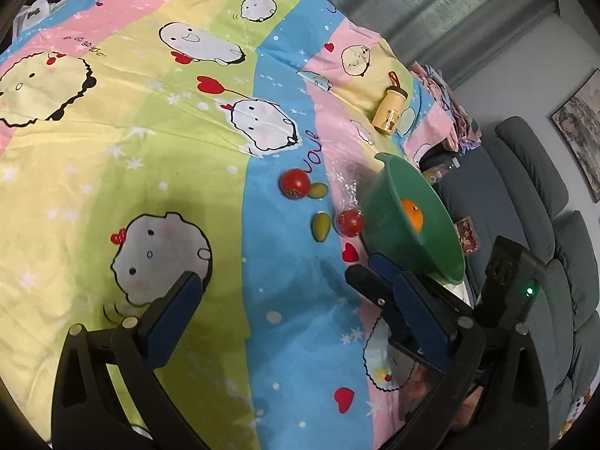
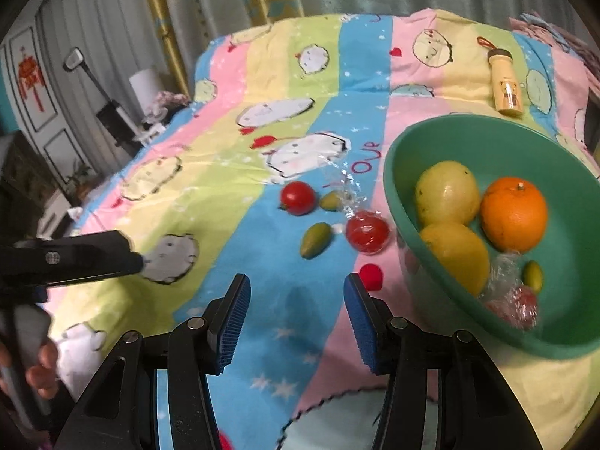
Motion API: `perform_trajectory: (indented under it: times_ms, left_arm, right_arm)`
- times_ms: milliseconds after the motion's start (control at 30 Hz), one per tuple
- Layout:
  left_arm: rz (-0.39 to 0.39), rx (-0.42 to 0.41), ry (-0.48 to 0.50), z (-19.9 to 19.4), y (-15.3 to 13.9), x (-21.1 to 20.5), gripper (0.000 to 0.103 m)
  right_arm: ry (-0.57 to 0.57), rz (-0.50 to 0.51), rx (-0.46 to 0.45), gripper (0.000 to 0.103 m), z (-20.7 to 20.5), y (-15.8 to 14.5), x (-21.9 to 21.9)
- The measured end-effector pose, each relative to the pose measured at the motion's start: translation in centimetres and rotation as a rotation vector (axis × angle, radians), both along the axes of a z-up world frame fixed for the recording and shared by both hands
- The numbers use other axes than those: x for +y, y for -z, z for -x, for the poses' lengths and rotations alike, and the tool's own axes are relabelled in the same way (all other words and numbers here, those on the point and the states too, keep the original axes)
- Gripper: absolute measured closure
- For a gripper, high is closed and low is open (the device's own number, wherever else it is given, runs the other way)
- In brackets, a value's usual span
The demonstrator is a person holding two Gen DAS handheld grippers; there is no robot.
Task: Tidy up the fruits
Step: 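Move the right gripper toward the plastic-wrapped red tomato, then close the right gripper on the wrapped red tomato and lift it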
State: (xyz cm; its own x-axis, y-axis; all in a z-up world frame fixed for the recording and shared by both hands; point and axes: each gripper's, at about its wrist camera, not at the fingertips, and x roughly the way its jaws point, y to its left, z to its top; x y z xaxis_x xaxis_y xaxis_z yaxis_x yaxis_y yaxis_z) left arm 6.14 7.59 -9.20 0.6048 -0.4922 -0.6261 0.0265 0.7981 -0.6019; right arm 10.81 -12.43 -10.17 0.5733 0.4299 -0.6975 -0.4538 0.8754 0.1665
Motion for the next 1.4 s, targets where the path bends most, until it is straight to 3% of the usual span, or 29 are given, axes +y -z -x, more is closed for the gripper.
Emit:
perform_trajectory:
  times_ms: [133, 300, 367, 467, 633, 733, 967, 1200, 1300, 1400]
  left_arm:
    - [-0.015, 0.005, 0.007, -0.9, 0.2, 0.1, 0.001]
    - [-0.068, -0.017, 0.032, -2.3, 0.0, -0.5, 0.001]
    - [-0.102, -0.031, 0.034, -3.1, -0.1, -0.9, 0.001]
    - [-0.162, -0.054, 0.030, -4.5, -0.3, -1.6, 0.001]
    - [-0.330, -0.103, 0.058, -6.9, -0.5, -3.8, 0.001]
    - [-0.369, -0.107, 0.067, -8.2, 0.0, -4.2, 0.002]
    - [-0.389, -0.104, 0.080, -10.1, 1.3, -4.6, 0.015]
    - [-0.347, -0.097, 0.100, -11.4, 2.1, -4.7, 0.022]
    - [-0.316, -0.102, 0.123, -11.7, 2.1, -4.6, 0.032]
    - [-0.317, -0.095, 0.146, -12.1, 2.2, -4.6, 0.035]
  right_arm:
    - [0.032, 0.051, -0.019, 0.051, -0.3, 0.4, 0.2]
    - [0.183, -0.025, 0.013, 0.051, -1.8, 0.3, -3.9]
    - [0.166, -0.099, 0.049, 0.051, -2.3, 0.3, -5.4]
    - [0.150, -0.059, 0.051, 0.051, -2.2, 0.3, -4.7]
    - [0.116, -0.069, 0.061, 0.051, -2.7, 0.6, -3.1]
    - [0.114, -0.066, 0.065, 0.051, -3.1, 0.9, -2.2]
    - [0.156, -0.128, 0.078, 0.051, -4.2, 1.4, -1.5]
    - [0.211, -0.211, 0.119, 0.051, -5.3, 2.3, -1.5]
    - [0.219, -0.232, 0.122, 0.052, -5.6, 2.4, -1.5]
    - [0.225, -0.221, 0.119, 0.052, -5.9, 2.5, -1.1]
